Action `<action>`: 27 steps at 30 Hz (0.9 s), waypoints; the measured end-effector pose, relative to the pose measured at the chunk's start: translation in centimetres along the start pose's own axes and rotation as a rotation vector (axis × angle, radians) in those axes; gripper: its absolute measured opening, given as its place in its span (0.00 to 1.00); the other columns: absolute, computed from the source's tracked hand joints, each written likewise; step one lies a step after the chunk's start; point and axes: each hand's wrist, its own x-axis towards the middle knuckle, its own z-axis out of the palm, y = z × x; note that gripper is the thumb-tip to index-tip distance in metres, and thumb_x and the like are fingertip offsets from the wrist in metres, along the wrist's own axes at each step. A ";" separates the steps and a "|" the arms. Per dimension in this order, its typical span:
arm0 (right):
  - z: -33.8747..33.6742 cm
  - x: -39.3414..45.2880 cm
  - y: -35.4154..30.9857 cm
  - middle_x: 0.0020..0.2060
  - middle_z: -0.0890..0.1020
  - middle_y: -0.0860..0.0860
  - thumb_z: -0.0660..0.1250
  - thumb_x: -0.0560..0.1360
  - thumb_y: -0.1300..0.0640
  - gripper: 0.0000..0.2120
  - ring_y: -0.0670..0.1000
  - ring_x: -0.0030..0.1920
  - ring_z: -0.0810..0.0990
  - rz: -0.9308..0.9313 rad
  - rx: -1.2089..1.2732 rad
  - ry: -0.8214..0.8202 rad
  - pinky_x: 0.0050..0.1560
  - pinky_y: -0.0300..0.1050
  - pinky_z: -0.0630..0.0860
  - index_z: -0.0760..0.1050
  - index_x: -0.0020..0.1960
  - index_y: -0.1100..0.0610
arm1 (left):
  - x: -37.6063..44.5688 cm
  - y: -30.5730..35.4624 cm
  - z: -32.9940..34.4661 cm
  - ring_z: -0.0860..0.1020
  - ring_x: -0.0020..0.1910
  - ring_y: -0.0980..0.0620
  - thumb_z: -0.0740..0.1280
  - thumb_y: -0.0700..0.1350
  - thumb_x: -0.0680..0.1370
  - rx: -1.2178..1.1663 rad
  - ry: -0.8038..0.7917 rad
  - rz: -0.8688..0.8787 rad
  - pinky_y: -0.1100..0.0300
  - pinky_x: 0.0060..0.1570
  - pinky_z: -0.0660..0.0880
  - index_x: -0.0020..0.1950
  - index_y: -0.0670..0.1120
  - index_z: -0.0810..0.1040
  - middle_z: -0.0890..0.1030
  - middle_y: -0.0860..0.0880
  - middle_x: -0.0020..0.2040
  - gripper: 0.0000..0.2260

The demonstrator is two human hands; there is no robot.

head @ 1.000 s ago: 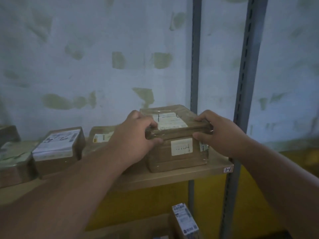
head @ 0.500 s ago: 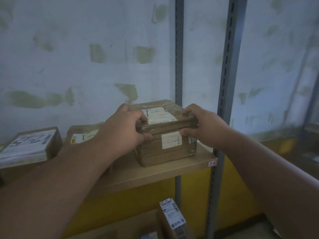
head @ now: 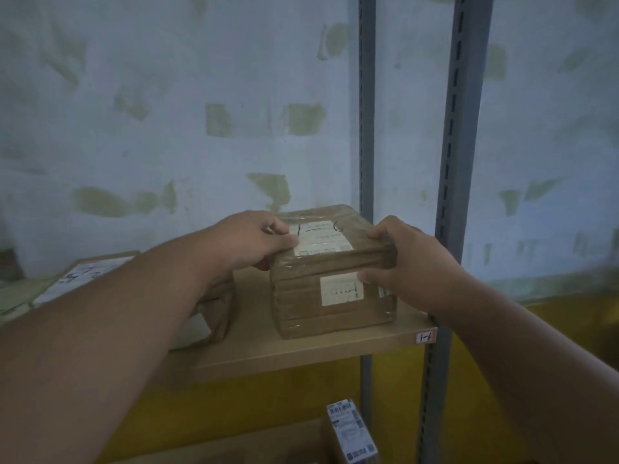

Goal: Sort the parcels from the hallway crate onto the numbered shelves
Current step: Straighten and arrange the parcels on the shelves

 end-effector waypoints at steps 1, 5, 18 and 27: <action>-0.1 0.0 0.1 0.51 0.76 0.41 0.77 0.70 0.47 0.23 0.39 0.45 0.74 0.004 -0.005 0.001 0.38 0.33 0.67 0.69 0.59 0.43 | 0.0 -0.1 0.1 0.85 0.45 0.53 0.71 0.54 0.77 -0.002 0.004 0.005 0.60 0.49 0.80 0.52 0.55 0.81 0.83 0.54 0.50 0.06; -0.3 -0.2 0.1 0.53 0.76 0.43 0.76 0.71 0.47 0.24 0.40 0.47 0.74 -0.005 -0.029 -0.005 0.38 0.33 0.67 0.69 0.61 0.44 | -0.2 -0.7 0.5 0.85 0.48 0.51 0.72 0.55 0.76 -0.104 0.019 0.007 0.53 0.55 0.81 0.59 0.52 0.81 0.84 0.52 0.53 0.14; -0.4 -0.7 -0.8 0.59 0.74 0.47 0.74 0.73 0.46 0.26 0.49 0.59 0.73 -0.024 -0.150 -0.018 0.56 0.44 0.72 0.68 0.67 0.47 | -1.2 -1.3 0.5 0.85 0.50 0.49 0.73 0.54 0.76 -0.219 0.032 0.017 0.45 0.57 0.80 0.56 0.55 0.83 0.86 0.51 0.52 0.09; -1.0 -1.5 -4.0 0.65 0.72 0.45 0.71 0.74 0.42 0.26 0.47 0.65 0.67 -0.167 -0.145 0.070 0.58 0.39 0.63 0.69 0.69 0.46 | -5.8 -1.8 -1.9 0.79 0.48 0.62 0.68 0.54 0.79 0.245 0.195 0.113 0.59 0.45 0.74 0.59 0.60 0.77 0.79 0.61 0.55 0.10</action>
